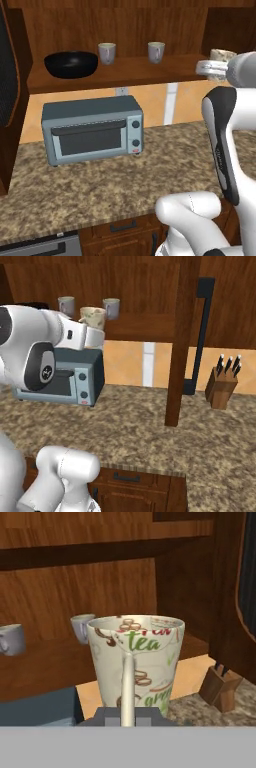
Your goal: Gather all objects into one cabinet and sort the glasses and bowls to opposite sides.
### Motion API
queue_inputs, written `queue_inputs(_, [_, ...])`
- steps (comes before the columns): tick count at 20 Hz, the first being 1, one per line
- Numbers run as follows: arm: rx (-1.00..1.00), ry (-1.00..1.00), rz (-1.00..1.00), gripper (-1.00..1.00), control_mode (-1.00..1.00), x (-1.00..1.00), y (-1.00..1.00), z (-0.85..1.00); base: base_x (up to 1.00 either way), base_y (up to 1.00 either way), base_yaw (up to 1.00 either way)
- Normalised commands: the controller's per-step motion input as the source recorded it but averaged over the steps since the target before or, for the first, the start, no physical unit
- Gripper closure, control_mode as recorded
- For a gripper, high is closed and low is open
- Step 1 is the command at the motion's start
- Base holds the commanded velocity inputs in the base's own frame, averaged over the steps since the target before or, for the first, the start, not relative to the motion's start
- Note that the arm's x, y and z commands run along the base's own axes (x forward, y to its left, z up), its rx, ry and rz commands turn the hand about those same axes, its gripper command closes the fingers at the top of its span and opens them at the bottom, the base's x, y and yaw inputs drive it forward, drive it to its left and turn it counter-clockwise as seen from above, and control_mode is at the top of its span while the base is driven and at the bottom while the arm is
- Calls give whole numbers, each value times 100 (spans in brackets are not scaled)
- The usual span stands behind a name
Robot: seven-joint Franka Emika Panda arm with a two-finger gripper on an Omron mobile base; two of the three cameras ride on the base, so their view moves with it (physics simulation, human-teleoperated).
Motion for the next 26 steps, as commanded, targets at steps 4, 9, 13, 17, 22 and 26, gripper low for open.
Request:
queue_inputs(4, [-3,3,0,100,-100,75,-13,0,0,0,0])
queue_inputs(9, [-1,9,0,100,-100,73,-18,8,0,0,0])
queue_inputs(13, [0,8,0,100,-100,56,-23,0,0,0,0])
queue_inputs(17, [0,6,0,100,-100,53,-24,0,0,0,0])
queue_inputs(22, [-1,1,0,100,-100,52,-21,-10,0,0,0])
queue_inputs(26, [-3,0,0,100,-100,42,-15,-30,0,0,0])
